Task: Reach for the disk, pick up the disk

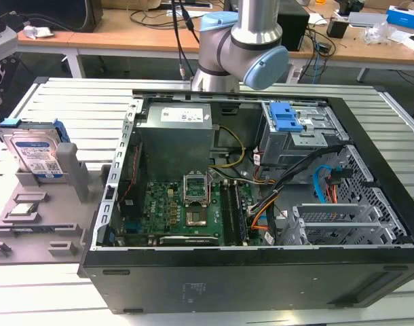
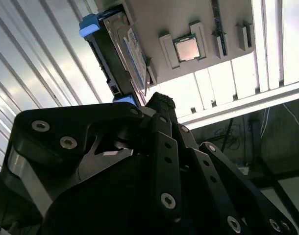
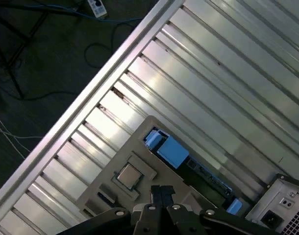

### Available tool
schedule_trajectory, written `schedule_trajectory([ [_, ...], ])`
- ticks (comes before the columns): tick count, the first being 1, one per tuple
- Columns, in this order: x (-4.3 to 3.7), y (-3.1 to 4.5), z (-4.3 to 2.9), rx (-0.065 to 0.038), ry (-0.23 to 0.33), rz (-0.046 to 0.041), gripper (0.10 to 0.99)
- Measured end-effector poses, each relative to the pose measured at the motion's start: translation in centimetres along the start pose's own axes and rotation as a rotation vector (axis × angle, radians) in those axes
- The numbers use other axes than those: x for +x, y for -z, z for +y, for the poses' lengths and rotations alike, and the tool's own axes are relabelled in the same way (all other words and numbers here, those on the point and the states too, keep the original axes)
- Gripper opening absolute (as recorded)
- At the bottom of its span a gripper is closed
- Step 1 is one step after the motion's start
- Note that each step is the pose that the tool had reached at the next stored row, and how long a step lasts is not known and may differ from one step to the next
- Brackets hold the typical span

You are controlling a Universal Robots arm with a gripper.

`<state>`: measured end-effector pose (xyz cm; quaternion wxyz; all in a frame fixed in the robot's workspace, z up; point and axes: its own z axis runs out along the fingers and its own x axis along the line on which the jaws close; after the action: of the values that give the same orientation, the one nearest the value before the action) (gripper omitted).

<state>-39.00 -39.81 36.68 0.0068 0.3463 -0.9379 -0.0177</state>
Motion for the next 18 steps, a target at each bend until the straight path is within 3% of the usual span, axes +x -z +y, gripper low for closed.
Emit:
schedule_trajectory([
  [18,0.0,0.0,0.0,0.0,0.295,0.0112,0.106],
])
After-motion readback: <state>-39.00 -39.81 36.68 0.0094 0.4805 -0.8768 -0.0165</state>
